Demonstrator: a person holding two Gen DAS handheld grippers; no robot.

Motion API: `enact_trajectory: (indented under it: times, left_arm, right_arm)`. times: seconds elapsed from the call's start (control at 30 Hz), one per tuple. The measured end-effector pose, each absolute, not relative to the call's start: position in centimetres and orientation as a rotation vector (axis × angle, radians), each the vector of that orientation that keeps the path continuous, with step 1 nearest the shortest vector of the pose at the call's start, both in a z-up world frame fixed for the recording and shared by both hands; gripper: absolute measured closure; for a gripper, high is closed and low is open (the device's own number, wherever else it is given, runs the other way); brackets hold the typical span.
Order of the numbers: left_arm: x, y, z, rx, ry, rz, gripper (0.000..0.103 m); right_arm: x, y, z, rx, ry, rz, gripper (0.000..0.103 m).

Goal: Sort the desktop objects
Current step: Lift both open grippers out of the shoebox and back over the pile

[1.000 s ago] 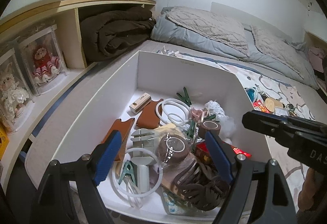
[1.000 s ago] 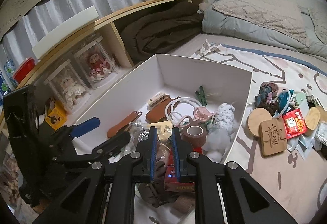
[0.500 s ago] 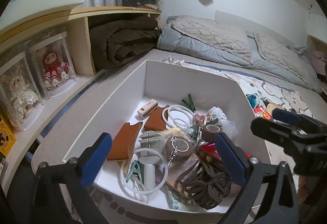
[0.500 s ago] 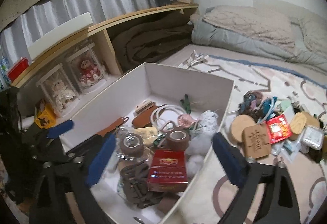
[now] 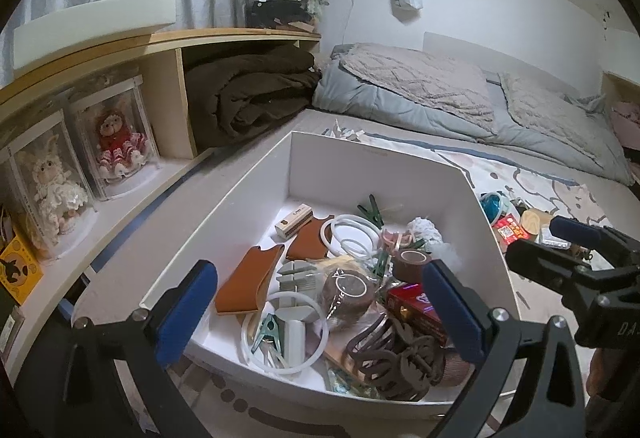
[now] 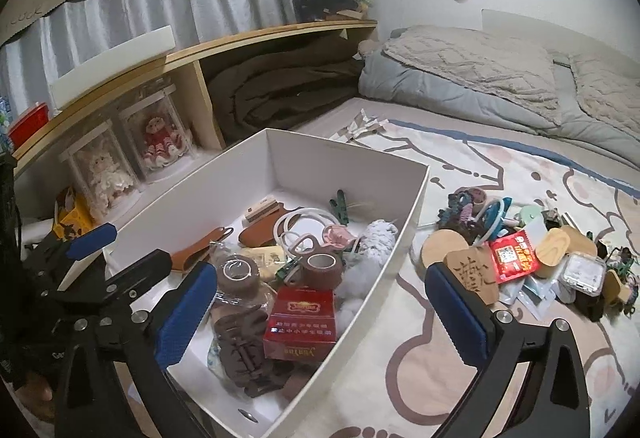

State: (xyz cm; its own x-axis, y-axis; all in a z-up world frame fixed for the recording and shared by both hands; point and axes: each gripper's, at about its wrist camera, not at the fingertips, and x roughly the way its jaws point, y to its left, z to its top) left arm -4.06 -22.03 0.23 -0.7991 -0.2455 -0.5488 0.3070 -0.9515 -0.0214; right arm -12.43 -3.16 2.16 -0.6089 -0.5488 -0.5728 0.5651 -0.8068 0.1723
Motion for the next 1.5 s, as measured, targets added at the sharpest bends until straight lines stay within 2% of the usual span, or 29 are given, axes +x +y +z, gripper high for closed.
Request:
enact_trajectory:
  times: [0.67, 1.5]
  left_arm:
    - [-3.2, -19.8, 2.0, 0.75, 0.148, -2.78, 0.0]
    - [-4.5, -11.8, 6.1, 0.67, 0.177, -2.935, 0.0]
  right_arm:
    - [-11.6, 1.0, 3.5, 0.756, 0.009, -2.464, 0.0]
    - [-10.8, 11.6, 6.3, 0.692, 0.013, -2.646, 0.0]
